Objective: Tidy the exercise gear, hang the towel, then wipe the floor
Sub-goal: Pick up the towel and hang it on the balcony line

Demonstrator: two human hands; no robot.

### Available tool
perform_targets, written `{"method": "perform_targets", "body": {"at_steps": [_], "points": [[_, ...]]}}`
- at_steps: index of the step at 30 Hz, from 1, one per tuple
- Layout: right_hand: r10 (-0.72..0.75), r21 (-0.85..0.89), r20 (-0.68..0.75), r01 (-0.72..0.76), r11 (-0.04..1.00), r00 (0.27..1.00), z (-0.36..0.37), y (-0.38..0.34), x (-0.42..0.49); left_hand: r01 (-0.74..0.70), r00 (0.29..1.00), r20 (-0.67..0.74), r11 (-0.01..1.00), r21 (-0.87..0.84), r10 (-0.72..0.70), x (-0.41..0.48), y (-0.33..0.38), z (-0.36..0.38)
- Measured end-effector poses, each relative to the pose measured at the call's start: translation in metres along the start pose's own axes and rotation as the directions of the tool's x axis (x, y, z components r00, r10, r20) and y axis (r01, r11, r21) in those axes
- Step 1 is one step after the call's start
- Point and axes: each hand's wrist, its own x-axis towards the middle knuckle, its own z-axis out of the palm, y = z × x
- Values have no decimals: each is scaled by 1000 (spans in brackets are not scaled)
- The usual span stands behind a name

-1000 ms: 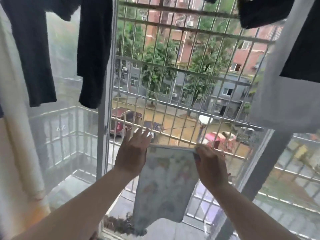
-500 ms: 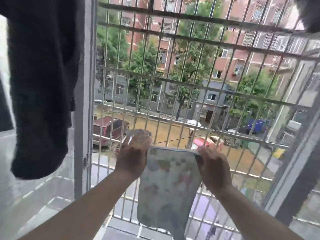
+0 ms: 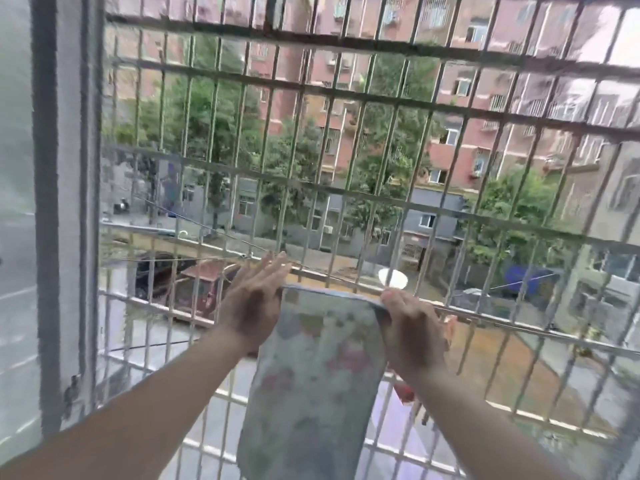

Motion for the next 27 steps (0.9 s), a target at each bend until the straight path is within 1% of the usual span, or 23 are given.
{"method": "perform_targets", "body": {"at_steps": [3, 7, 9, 12, 18, 22, 27], "points": [[-26, 53, 11, 26, 998, 1000, 24, 24, 16, 0, 1000, 5, 1000, -3, 0, 19, -2, 23], [-7, 44, 36, 6, 999, 999, 53, 55, 38, -6, 1000, -17, 1000, -17, 5, 47, -12, 62], [6, 42, 36, -8, 999, 999, 65, 70, 49, -33, 999, -14, 999, -36, 32, 61, -16, 83], [6, 3, 62, -6, 1000, 998, 85, 90, 65, -57, 998, -24, 996, -62, 56, 82, -25, 115], [81, -48, 70, -77, 996, 994, 132, 123, 92, -106, 994, -27, 986, -129, 103, 122, -47, 177], [182, -10, 45, -182, 983, 982, 166, 137, 111, -137, 990, -47, 977, -160, 131, 151, -64, 207], [220, 9, -38, -220, 975, 975, 184, 153, 152, -213, 977, -71, 960, -181, 203, 209, -73, 222]]}}
